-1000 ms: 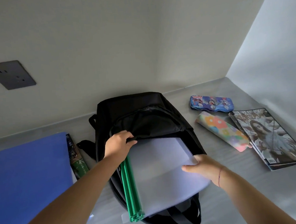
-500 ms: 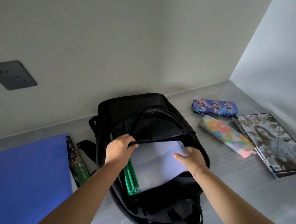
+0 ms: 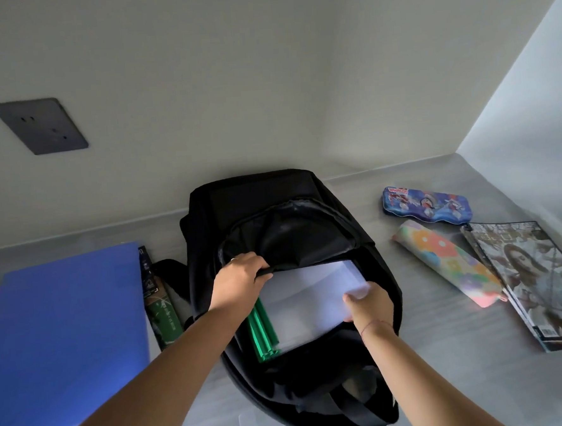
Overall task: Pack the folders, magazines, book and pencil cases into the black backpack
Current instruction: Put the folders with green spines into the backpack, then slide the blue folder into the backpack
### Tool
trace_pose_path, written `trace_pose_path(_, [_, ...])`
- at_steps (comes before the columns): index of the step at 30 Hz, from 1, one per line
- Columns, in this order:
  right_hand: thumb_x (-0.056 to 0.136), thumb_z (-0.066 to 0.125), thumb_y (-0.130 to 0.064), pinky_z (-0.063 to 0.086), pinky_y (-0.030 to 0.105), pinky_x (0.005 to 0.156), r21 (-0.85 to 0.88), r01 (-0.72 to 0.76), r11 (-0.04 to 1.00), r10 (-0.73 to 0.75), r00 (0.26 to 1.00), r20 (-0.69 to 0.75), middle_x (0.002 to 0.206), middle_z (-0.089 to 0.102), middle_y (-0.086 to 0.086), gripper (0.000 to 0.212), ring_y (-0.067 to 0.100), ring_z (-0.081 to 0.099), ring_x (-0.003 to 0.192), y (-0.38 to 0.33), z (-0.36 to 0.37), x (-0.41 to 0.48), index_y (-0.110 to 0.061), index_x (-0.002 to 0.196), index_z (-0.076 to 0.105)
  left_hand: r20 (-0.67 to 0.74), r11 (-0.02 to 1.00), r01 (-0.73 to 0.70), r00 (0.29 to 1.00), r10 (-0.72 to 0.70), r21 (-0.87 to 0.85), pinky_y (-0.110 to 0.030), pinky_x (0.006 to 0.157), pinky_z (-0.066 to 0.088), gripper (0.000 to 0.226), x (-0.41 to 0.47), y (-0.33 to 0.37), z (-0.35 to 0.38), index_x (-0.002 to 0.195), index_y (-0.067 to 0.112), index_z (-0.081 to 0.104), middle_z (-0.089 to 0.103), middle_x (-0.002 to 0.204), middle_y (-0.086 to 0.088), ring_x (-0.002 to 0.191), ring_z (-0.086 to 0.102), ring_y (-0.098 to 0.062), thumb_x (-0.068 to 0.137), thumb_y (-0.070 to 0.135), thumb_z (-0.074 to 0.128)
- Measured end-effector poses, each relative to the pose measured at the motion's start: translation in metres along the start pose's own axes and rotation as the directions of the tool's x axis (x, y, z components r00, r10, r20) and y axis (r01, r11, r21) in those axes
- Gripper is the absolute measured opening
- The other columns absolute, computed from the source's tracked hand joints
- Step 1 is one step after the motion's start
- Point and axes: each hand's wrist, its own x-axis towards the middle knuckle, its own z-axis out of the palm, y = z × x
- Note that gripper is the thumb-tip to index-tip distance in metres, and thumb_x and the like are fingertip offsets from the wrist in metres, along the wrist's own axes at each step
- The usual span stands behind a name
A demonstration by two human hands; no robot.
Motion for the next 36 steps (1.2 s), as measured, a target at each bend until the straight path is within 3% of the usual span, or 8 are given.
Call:
trace_pose_path(4, [0.078, 0.068, -0.013, 0.04, 0.039, 0.098, -0.118, 0.31, 0.943, -0.329, 0.921, -0.208, 0.131, 0.048, 0.011, 0.056, 0.03, 0.046, 0.121, -0.015, -0.003, -0.026, -0.007, 0.13, 0.047, -0.08, 0.997, -0.02, 0.997, 0.015, -0.074, -0.031, 0.092, 0.044, 0.037, -0.01, 0.003, -0.012, 0.11, 0.009, 0.066, 0.065, 0.108, -0.004, 0.107, 0.055, -0.02, 0.079, 0.029, 0.072])
trace_pose_path(8, [0.078, 0.067, -0.006, 0.042, 0.023, 0.083, -0.001, 0.676, 0.737, -0.66, 0.72, -0.215, 0.112, 0.051, 0.0, 0.038, 0.018, 0.053, 0.1, -0.051, 0.022, -0.077, -0.012, 0.114, 0.057, -0.287, 0.996, 0.068, 0.955, -0.081, -0.055, -0.036, 0.098, 0.043, 0.042, -0.029, -0.015, -0.043, 0.119, 0.012, 0.061, 0.063, 0.118, -0.002, 0.113, 0.053, -0.02, 0.084, 0.034, 0.067])
trace_pose_path(12, [0.082, 0.062, -0.005, 0.05, 0.019, 0.071, 0.121, 0.831, 0.544, -0.839, 0.542, 0.046, 0.096, 0.053, -0.009, 0.027, 0.009, 0.057, 0.078, -0.077, 0.08, -0.13, -0.013, 0.108, 0.06, -0.354, 0.97, 0.244, 0.908, -0.222, 0.019, -0.039, 0.096, 0.043, 0.039, -0.062, -0.064, -0.081, 0.119, 0.011, 0.061, 0.063, 0.118, -0.006, 0.112, 0.054, -0.027, 0.085, 0.031, 0.066])
trace_pose_path(18, [0.086, 0.064, -0.019, 0.049, 0.031, 0.093, 0.173, 0.525, 0.833, -0.515, 0.621, 0.592, 0.114, 0.06, 0.006, 0.039, 0.019, 0.06, 0.104, -0.095, 0.178, -0.171, -0.006, 0.121, 0.053, -0.405, 0.797, 0.604, 0.737, -0.541, 0.034, -0.045, 0.1, 0.036, 0.045, -0.132, -0.153, -0.137, 0.125, 0.006, 0.054, 0.056, 0.127, -0.015, 0.12, 0.047, -0.035, 0.087, 0.028, 0.063])
trace_pose_path(22, [0.085, 0.064, -0.015, 0.051, 0.034, 0.081, 0.135, 0.448, 0.884, -0.422, 0.638, 0.644, 0.105, 0.068, 0.008, 0.024, 0.027, 0.065, 0.098, -0.103, 0.219, -0.179, -0.002, 0.105, 0.061, -0.398, 0.557, 0.825, 0.481, -0.781, -0.097, -0.048, 0.101, 0.034, 0.057, -0.172, -0.196, -0.166, 0.128, -0.001, 0.048, 0.049, 0.13, -0.026, 0.121, 0.043, -0.042, 0.083, 0.026, 0.068])
trace_pose_path(26, [0.081, 0.064, -0.009, 0.055, 0.041, 0.081, 0.11, 0.333, 0.937, -0.331, 0.736, 0.59, 0.108, 0.068, 0.017, 0.03, 0.031, 0.066, 0.095, -0.109, 0.248, -0.18, -0.001, 0.109, 0.06, -0.168, 0.335, 0.854, 0.291, -0.942, -0.399, -0.049, 0.095, 0.041, 0.061, -0.192, -0.223, -0.181, 0.129, -0.006, 0.043, 0.049, 0.129, -0.029, 0.117, 0.048, -0.042, 0.085, 0.028, 0.066])
trace_pose_path(31, [0.082, 0.055, 0.005, 0.047, 0.037, 0.07, 0.144, 0.202, 0.969, -0.247, 0.746, 0.618, 0.102, 0.066, 0.027, 0.018, 0.025, 0.06, 0.084, -0.119, 0.258, -0.176, 0.001, 0.097, 0.064, 0.053, 0.18, 0.687, 0.303, -0.951, -0.704, -0.044, 0.08, 0.049, 0.032, -0.193, -0.226, -0.184, 0.11, -0.004, 0.061, 0.063, 0.097, -0.019, 0.085, 0.06, -0.032, 0.083, 0.01, 0.069])
trace_pose_path(36, [0.084, 0.054, 0.015, 0.045, 0.043, 0.094, 0.182, 0.008, 0.983, -0.155, 0.56, 0.814, 0.126, 0.059, 0.022, 0.037, 0.035, 0.058, 0.109, -0.13, 0.246, -0.166, 0.003, 0.118, 0.059, 0.128, 0.112, 0.608, 0.336, -0.933, -0.786, -0.04, 0.074, 0.054, 0.04, -0.205, -0.23, -0.186, 0.107, -0.001, 0.062, 0.069, 0.093, -0.014, 0.08, 0.066, -0.029, 0.07, -0.001, 0.077])
